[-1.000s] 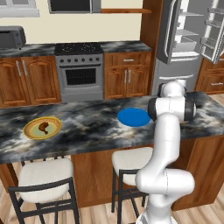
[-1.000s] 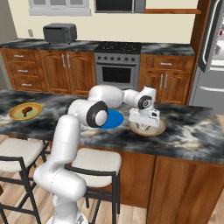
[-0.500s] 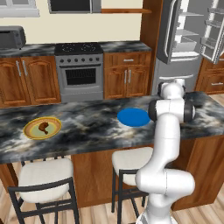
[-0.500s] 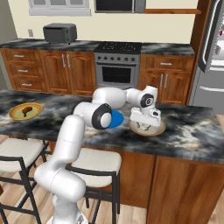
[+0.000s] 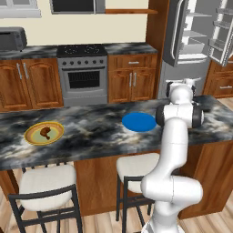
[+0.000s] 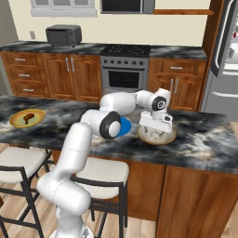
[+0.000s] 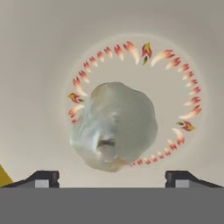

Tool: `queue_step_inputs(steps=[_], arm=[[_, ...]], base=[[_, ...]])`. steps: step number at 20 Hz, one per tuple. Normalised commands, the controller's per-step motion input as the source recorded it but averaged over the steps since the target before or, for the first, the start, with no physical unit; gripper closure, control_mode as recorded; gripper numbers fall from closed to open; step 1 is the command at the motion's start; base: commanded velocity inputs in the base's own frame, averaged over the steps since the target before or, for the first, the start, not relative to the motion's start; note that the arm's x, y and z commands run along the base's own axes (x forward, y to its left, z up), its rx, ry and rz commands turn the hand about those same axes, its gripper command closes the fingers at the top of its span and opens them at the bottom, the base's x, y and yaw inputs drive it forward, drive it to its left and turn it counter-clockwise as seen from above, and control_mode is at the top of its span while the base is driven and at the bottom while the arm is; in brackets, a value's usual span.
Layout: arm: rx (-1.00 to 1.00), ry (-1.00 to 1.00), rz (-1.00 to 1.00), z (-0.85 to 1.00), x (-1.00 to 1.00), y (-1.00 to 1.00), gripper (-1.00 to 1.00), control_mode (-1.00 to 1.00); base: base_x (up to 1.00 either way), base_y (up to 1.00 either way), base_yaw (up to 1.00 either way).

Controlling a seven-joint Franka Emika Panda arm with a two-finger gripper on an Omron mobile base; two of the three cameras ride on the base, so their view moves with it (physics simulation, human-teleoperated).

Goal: Pick the chicken drumstick and garlic from their plates and place them in the bowl. Then put the bowl in the fridge.

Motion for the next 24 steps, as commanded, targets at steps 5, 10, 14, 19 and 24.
queue_step_inputs(steps=[5, 10, 14, 19, 24], arm=[[0.0, 0.0, 0.0, 0.33, -0.28, 0.13, -1.0, -1.0], [-0.02, 0.0, 0.0, 0.2, -0.49, 0.44, -1.0, -1.0], [0.0, 0.0, 0.0, 0.03, -0.43, 0.59, -1.0, -1.0], [0.0, 0.0, 0.0, 0.0, -0.29, 0.74, -1.0, -1.0], [0.0, -0.07, 0.01, 0.08, -0.37, 0.73, -1.0, -1.0]], base=[[0.0, 0.0, 0.0], [0.0, 0.0, 0.0], [0.0, 0.0, 0.0], [0.0, 0.0, 0.0], [0.0, 0.0, 0.0]])
